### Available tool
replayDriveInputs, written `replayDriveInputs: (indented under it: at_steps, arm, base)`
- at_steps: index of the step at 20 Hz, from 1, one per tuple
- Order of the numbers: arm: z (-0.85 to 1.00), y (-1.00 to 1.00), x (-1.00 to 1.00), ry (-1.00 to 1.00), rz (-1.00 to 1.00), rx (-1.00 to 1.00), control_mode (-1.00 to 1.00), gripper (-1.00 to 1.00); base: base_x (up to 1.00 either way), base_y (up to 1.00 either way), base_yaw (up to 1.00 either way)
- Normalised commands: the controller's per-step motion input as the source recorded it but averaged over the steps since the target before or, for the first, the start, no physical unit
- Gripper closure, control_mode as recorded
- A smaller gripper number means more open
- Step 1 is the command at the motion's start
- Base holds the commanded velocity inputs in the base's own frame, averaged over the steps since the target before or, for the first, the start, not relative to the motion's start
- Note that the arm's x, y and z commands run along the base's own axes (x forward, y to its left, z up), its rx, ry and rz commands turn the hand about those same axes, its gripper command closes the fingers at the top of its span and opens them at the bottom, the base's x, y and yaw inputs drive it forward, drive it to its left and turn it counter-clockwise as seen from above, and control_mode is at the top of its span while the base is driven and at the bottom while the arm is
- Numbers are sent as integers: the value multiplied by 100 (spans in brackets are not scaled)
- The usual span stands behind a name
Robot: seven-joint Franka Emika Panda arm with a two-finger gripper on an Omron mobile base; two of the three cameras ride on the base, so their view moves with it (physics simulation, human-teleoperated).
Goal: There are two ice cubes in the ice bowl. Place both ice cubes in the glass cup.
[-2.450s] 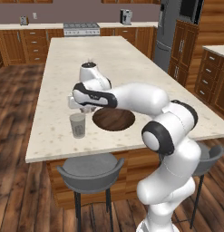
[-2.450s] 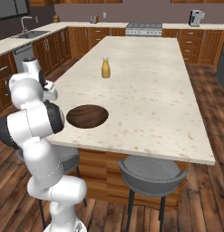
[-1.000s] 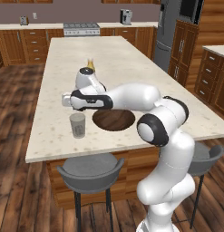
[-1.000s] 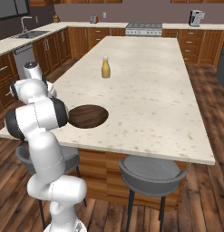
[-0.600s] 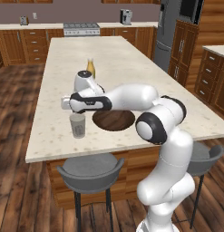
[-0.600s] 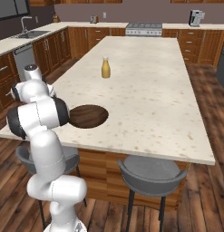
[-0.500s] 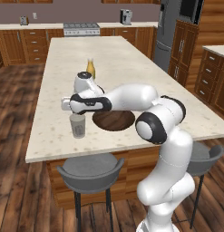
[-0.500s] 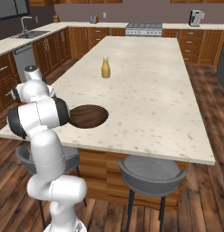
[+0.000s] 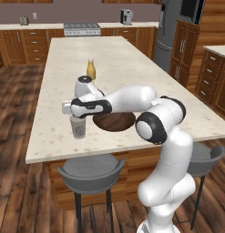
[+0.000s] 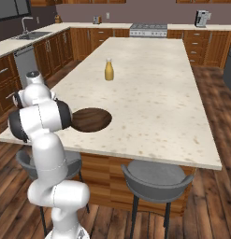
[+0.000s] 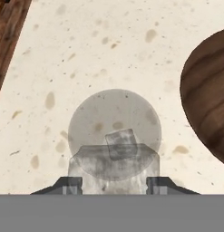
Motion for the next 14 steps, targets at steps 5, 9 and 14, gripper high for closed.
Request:
replayDriveInputs:
  at_steps: [5, 9, 14]
  arm:
    - [-3, 0, 11, 3, 0, 0, -100, 100]
    - [0, 0, 18, 5, 0, 0, -100, 100]
    - [0, 0, 20, 6, 0, 0, -100, -100]
  base:
    - [0, 0, 0]
    - [0, 0, 0]
    - [0, 0, 0]
